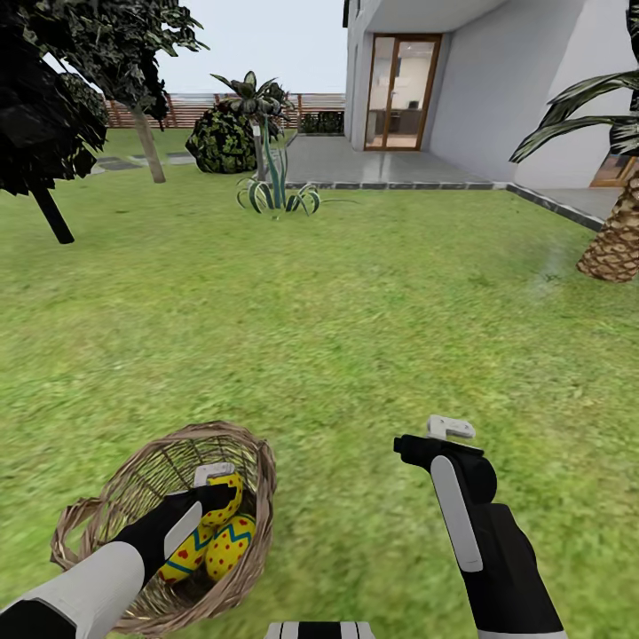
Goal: Take the three Easter eggs out of the wicker basket on the lawn in the garden, then place them on the lawn next to a single tree (choose any tree) so that all three eggs are next to the same tree and none are left in the basket.
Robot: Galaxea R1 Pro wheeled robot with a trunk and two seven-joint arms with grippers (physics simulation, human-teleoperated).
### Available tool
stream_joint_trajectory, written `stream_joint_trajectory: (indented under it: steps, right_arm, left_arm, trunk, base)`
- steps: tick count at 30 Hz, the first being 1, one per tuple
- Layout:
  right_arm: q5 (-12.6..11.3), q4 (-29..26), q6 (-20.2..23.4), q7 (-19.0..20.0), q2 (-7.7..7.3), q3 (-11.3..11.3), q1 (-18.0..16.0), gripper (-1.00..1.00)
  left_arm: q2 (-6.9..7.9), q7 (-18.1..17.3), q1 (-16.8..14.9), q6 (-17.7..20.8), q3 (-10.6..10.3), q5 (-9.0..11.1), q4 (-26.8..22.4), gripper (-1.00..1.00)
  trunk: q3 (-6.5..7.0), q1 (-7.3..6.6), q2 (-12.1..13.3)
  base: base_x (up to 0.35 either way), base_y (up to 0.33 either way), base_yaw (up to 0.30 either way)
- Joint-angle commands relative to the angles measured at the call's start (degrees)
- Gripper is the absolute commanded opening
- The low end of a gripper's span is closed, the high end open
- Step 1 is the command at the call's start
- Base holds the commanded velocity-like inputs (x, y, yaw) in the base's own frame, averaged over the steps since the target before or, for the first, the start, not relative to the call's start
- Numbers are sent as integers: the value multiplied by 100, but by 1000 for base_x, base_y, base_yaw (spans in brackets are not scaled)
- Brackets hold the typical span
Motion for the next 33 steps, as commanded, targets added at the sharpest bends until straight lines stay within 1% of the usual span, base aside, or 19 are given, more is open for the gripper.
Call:
stream_joint_trajectory:
  steps: [1, 8, 13, 26, 30, 33]
  right_arm:
    - [-58, -5, 14, -60, 0, 4, -4, 100]
    - [-58, -5, 14, -59, 0, 5, -4, 100]
    - [-58, -5, 14, -60, 0, 5, -4, 100]
    - [-58, -5, 14, -57, 0, 5, -4, 100]
    - [-58, -5, 14, -56, 0, 5, -4, 100]
    - [-58, -5, 13, -55, 0, 5, -4, 100]
  left_arm:
    - [7, 47, -2, 25, -46, 52, -19, -100]
    - [12, 41, -2, 20, -45, 52, -22, -100]
    - [14, 42, -2, 18, -45, 52, -22, -100]
    - [7, 43, -2, -2, -53, 52, -16, -100]
    - [7, 48, -2, 25, -58, 45, -13, -100]
    - [13, 42, -2, 32, -49, 49, -24, -100]
  trunk:
    - [-5, -1, -2]
    - [-5, -1, -2]
    - [-5, -1, -2]
    - [-5, -1, -2]
    - [84, -11, 3]
    - [84, -11, 3]
  base:
    - [0, 0, 0]
    - [-7, 0, 0]
    - [-103, 0, 0]
    - [-4, 0, 0]
    - [0, 0, 0]
    - [0, 0, 0]
